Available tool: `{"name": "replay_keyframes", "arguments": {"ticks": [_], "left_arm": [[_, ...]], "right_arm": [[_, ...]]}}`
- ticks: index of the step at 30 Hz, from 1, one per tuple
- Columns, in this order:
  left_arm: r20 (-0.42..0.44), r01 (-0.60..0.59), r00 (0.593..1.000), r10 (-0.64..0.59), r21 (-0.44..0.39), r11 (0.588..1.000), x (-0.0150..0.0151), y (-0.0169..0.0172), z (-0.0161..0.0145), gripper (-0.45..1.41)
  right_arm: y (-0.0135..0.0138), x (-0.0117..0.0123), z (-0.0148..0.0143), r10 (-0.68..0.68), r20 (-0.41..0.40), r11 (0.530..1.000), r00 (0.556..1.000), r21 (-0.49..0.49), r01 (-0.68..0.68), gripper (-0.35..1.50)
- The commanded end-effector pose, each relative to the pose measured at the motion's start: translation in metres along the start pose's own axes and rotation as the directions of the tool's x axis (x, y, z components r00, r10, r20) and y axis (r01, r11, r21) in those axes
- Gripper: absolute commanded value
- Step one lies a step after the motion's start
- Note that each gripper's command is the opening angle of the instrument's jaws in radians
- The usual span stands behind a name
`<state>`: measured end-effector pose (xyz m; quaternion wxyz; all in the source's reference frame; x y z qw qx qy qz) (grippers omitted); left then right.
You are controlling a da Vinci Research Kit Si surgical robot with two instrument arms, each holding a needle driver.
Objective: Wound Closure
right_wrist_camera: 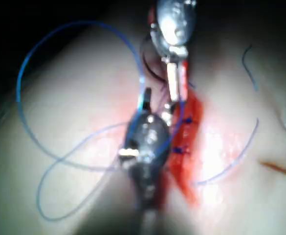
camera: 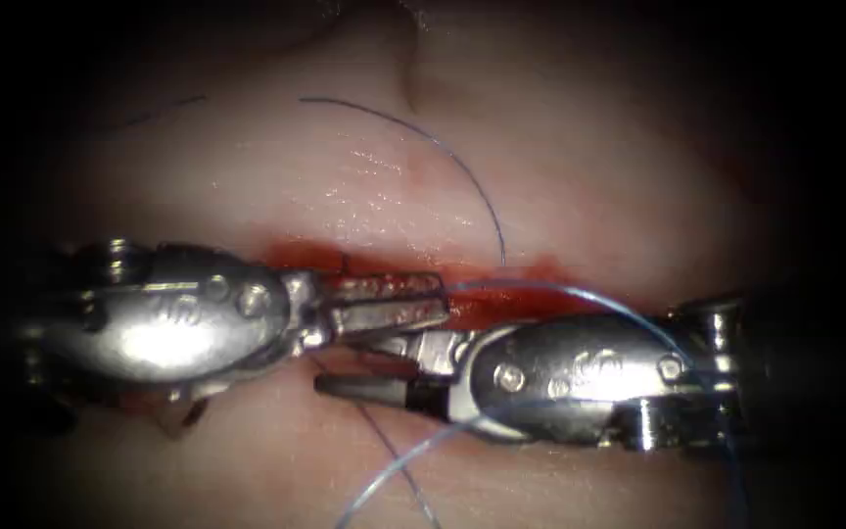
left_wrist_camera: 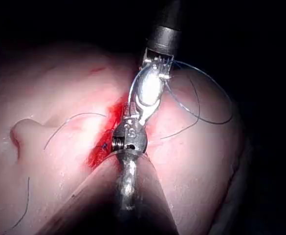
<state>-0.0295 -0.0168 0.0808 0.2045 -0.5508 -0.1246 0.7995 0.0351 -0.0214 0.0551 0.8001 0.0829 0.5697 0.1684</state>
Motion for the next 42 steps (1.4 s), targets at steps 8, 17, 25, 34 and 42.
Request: {"name": "replay_keyframes", "arguments": {"ticks": [8,17,25,34,42], "left_arm": [[-0.001,0.002,1.0,-0.002,-0.008,1.0,-0.0006,0.0006,0.0007,-0.45],[-0.002,0.014,1.0,-0.014,-0.006,1.0,0.0009,0.0006,0.0011,0.29],[-0.003,0.036,0.999,-0.036,-0.008,0.999,0.0036,0.0008,0.0005,0.46],[0.058,0.039,0.998,-0.037,-0.017,0.999,0.0037,0.0013,0.0012,0.46],[0.171,-0.034,0.985,0.026,0.047,0.998,0.0052,0.0009,0.0041,0.41]], "right_arm": [[0.0002,-0.0004,0.0004,0.009,0.049,1.0,0.999,-0.023,-0.008,-0.35],[0.0027,-0.0019,0.0,0.014,0.11,0.999,0.994,-0.052,-0.008,-0.35],[0.0033,-0.0031,0.0002,0.013,0.141,0.999,0.99,-0.046,-0.006,-0.35],[0.0034,-0.0031,0.0005,0.014,0.151,0.999,0.988,-0.038,-0.008,-0.35],[0.0033,-0.0031,0.0009,0.014,0.166,0.999,0.986,-0.037,-0.008,-0.35]]}}
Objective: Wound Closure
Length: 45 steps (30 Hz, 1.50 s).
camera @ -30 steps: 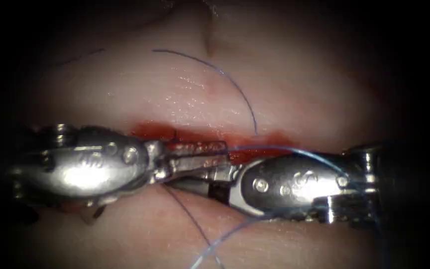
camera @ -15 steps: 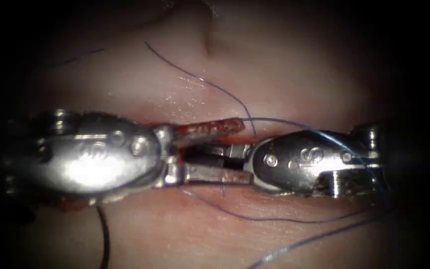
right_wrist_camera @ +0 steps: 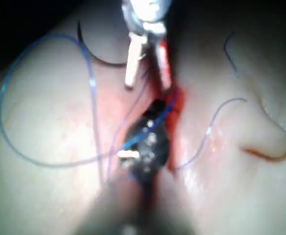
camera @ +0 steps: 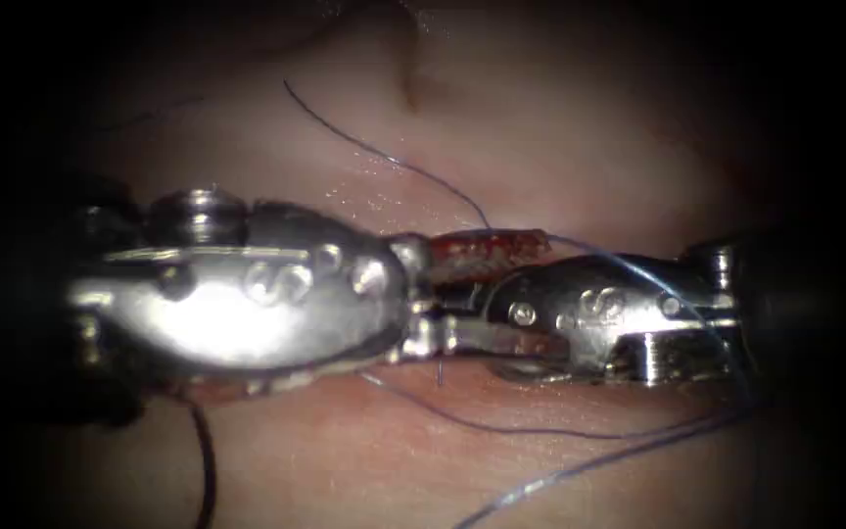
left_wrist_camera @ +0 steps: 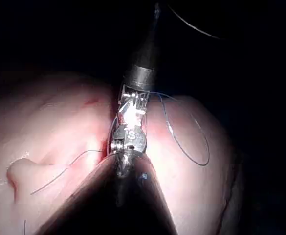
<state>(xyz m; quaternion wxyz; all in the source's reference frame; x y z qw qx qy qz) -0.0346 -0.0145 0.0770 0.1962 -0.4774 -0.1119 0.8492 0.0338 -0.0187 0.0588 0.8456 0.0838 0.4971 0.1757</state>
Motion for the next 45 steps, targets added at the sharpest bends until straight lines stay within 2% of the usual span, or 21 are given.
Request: {"name": "replay_keyframes", "arguments": {"ticks": [1,5,8,10,18,21,23,25,32,45], "left_arm": [[0.004,-0.016,1.0,0.016,0.001,1.0,-0.0002,0.0005,0.0012,0.41],[0.041,-0.16,0.986,0.159,0.007,0.987,0.0011,0.0014,0.003,0.41],[0.054,-0.204,0.978,0.203,0.003,0.979,0.0014,0.0019,0.0031,0.39],[0.087,-0.292,0.953,0.289,0.029,0.956,0.0018,0.0023,0.0031,0.37],[0.131,-0.402,0.911,0.392,0.059,0.914,0.0032,0.0031,0.0037,0.39],[0.179,-0.474,0.873,0.454,0.082,0.877,0.0036,0.0036,0.0043,0.37],[0.271,-0.527,0.829,0.49,0.081,0.846,0.0035,0.0038,0.0047,0.39],[0.305,-0.561,0.799,0.518,0.069,0.825,0.0032,0.0039,0.0051,0.37],[0.342,-0.605,0.757,0.556,0.049,0.795,0.0024,0.0035,0.0054,0.32],[0.322,-0.606,0.76,0.565,0.036,0.795,0.0018,0.0044,0.0074,0.29]], "right_arm": [[-0.0006,-0.0004,0.0008,0.001,-0.001,1.0,1.0,0.002,-0.001,-0.35],[-0.0005,-0.0006,0.001,0.006,0.003,1.0,1.0,0.001,-0.006,-0.35],[-0.0005,-0.0007,0.0011,0.011,0.003,1.0,1.0,0.0,-0.011,-0.35],[-0.0005,-0.0008,0.0011,0.01,0.003,1.0,1.0,-0.001,-0.01,-0.35],[-0.0005,-0.0008,0.0012,0.01,0.003,1.0,1.0,-0.001,-0.01,-0.35],[-0.0004,-0.0009,0.0012,0.009,0.003,1.0,1.0,-0.001,-0.009,-0.35],[-0.0004,-0.0009,0.0012,0.009,0.003,1.0,1.0,-0.001,-0.009,-0.35],[-0.0004,-0.0009,0.0012,0.009,0.003,1.0,1.0,-0.001,-0.009,-0.35],[-0.0005,-0.0008,0.0012,0.015,0.005,1.0,1.0,0.003,-0.015,-0.35],[-0.0006,-0.0007,0.0014,0.015,0.001,1.0,1.0,0.004,-0.015,-0.35]]}}
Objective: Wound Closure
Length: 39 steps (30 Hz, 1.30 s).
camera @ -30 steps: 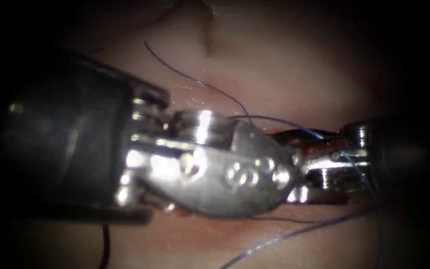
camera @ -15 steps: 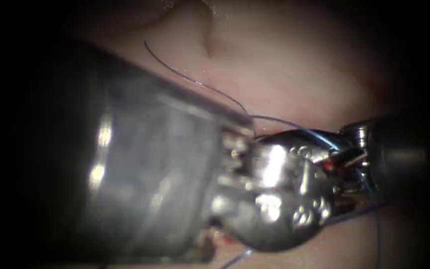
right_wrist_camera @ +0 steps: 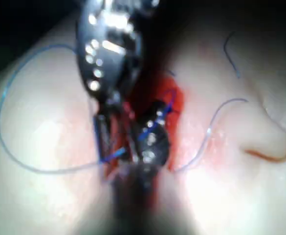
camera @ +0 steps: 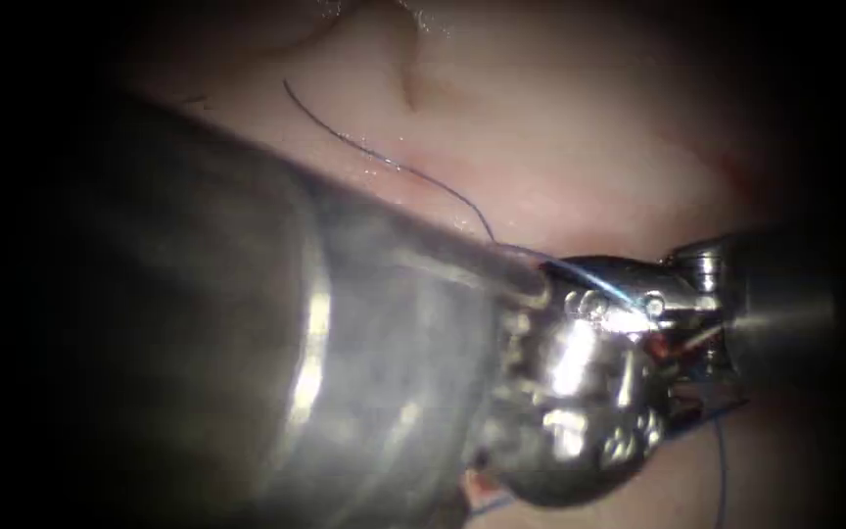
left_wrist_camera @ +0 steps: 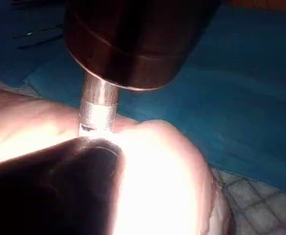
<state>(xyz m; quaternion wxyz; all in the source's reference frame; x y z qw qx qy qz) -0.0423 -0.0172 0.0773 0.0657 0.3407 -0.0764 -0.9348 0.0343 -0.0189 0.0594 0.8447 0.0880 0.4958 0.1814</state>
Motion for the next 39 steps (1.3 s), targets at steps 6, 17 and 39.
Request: {"name": "replay_keyframes", "arguments": {"ticks": [6,17,39], "left_arm": [[-0.001,0.002,1.0,-0.002,-0.004,1.0,-0.0001,0.0006,0.0004,-0.2],[0.011,0.01,1.0,-0.01,0.011,1.0,-0.0019,0.0011,-0.0019,-0.45],[-0.178,0.028,0.984,-0.029,-0.009,1.0,-0.007,0.0066,-0.0138,-0.45]], "right_arm": [[-0.0006,-0.0004,0.0006,0.001,-0.001,1.0,1.0,0.004,-0.001,-0.35],[-0.0003,-0.0006,-0.0008,0.007,-0.008,1.0,1.0,0.0,-0.007,-0.35],[0.0002,-0.0004,-0.0067,0.027,-0.04,0.999,0.999,-0.019,-0.028,-0.35]]}}
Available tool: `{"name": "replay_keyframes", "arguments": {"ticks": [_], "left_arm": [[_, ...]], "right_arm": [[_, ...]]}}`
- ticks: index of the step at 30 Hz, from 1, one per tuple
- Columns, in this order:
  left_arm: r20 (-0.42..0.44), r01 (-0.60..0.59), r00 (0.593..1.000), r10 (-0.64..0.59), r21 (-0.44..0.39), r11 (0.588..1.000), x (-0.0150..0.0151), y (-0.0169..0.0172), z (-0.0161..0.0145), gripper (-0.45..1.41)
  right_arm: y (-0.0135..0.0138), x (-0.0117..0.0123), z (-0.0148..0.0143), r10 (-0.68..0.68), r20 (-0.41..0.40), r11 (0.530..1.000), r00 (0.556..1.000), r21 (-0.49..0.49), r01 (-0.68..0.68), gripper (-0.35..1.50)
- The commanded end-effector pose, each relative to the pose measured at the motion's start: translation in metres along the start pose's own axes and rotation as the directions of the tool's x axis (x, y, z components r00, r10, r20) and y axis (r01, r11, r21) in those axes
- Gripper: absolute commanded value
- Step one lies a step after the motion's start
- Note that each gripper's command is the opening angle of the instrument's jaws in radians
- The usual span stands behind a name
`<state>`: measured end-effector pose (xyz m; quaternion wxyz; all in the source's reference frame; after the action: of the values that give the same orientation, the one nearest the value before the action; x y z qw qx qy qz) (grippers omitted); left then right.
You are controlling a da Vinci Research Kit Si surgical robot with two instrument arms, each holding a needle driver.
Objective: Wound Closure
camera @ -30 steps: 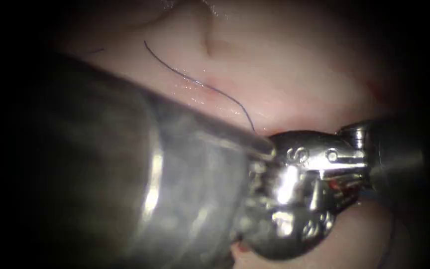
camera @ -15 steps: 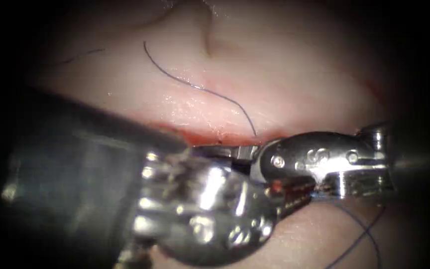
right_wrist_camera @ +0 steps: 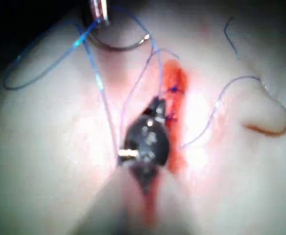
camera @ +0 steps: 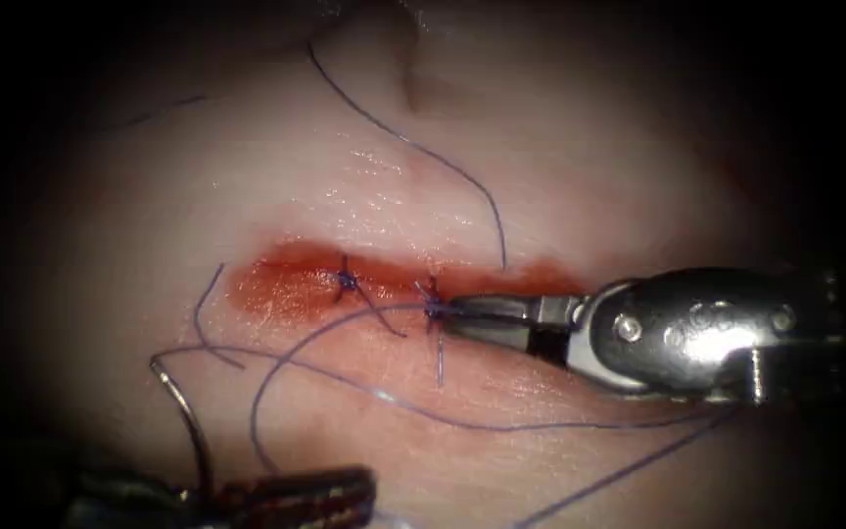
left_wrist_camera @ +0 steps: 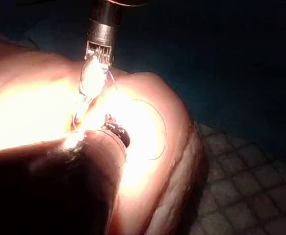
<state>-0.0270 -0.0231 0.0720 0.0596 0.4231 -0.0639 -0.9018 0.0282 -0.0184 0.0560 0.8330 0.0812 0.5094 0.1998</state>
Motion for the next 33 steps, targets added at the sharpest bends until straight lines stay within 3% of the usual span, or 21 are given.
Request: {"name": "replay_keyframes", "arguments": {"ticks": [1,9,10,11,12,13,14,15,19,24,27,28,29,31,33], "left_arm": [[-0.001,-0.001,1.0,0.001,-0.003,1.0,-0.0002,0.0009,0.0005,-0.45],[0.008,-0.003,1.0,0.003,0.003,1.0,-0.0021,0.0012,0.0,-0.45],[0.011,-0.003,1.0,0.003,0.005,1.0,-0.0024,0.0011,-0.0001,-0.45],[0.022,-0.001,1.0,0.0,0.012,1.0,-0.0029,0.0009,-0.0002,-0.45],[0.025,0.001,1.0,-0.002,0.017,1.0,-0.0031,0.0008,-0.0002,-0.45],[0.025,0.001,1.0,-0.002,0.017,1.0,-0.0031,0.0008,-0.0002,-0.45],[0.05,0.004,0.999,-0.005,0.022,1.0,-0.0036,0.0005,-0.0002,-0.45],[0.06,-0.006,0.998,0.005,0.021,1.0,-0.0038,0.0004,-0.0002,-0.45],[0.1,-0.064,0.993,0.062,0.021,0.998,-0.0052,-0.0002,0.0004,-0.45],[0.125,-0.089,0.988,0.087,0.01,0.996,-0.0062,0.0,0.0012,-0.45],[0.125,-0.091,0.988,0.09,0.004,0.996,-0.0058,0.0002,0.0015,-0.45],[0.124,-0.091,0.988,0.09,0.0,0.996,-0.0052,-0.0001,0.0013,-0.45],[0.124,-0.091,0.988,0.09,0.0,0.996,-0.0052,-0.0001,0.0013,-0.45],[0.119,-0.102,0.988,0.102,-0.009,0.995,-0.0039,-0.0009,0.001,-0.45],[0.104,-0.103,0.989,0.104,-0.012,0.995,-0.003,-0.0016,0.001,-0.45]], "right_arm": [[-0.0004,-0.0007,0.0,0.002,-0.002,1.0,1.0,0.001,-0.002,-0.35],[0.0005,-0.0005,-0.0026,0.035,-0.045,0.999,0.998,-0.009,-0.035,-0.35],[0.0006,-0.0004,-0.0029,0.048,-0.051,0.999,0.998,-0.008,-0.049,-0.15],[0.0008,-0.0003,-0.0034,0.051,-0.066,0.999,0.997,-0.005,-0.051,0.51],[0.001,-0.0003,-0.0038,0.053,-0.071,0.999,0.996,-0.004,-0.053,0.78],[0.001,-0.0003,-0.0038,0.053,-0.071,0.999,0.996,-0.004,-0.053,0.78],[0.0014,-0.0001,-0.0044,0.056,-0.077,0.998,0.995,0.001,-0.056,1.08],[0.0016,-0.0001,-0.0047,0.058,-0.077,0.998,0.995,0.002,-0.058,1.16],[0.0029,0.0004,-0.0069,0.069,-0.075,0.998,0.995,0.014,-0.068,1.33],[0.0033,0.0008,-0.007,0.075,-0.076,0.997,0.994,0.025,-0.073,1.25],[0.0036,0.0015,-0.0051,0.08,-0.067,0.995,0.995,0.07,-0.075,0.71],[0.0034,0.0018,-0.0037,0.081,-0.067,0.993,0.994,0.088,-0.075,0.36],[0.0034,0.0018,-0.0037,0.081,-0.067,0.993,0.994,0.088,-0.075,0.36],[0.0026,0.0019,-0.0018,0.072,-0.071,0.991,0.995,0.116,-0.063,0.1],[0.002,0.0017,-0.0007,0.063,-0.066,0.991,0.996,0.125,-0.054,0.09]]}}
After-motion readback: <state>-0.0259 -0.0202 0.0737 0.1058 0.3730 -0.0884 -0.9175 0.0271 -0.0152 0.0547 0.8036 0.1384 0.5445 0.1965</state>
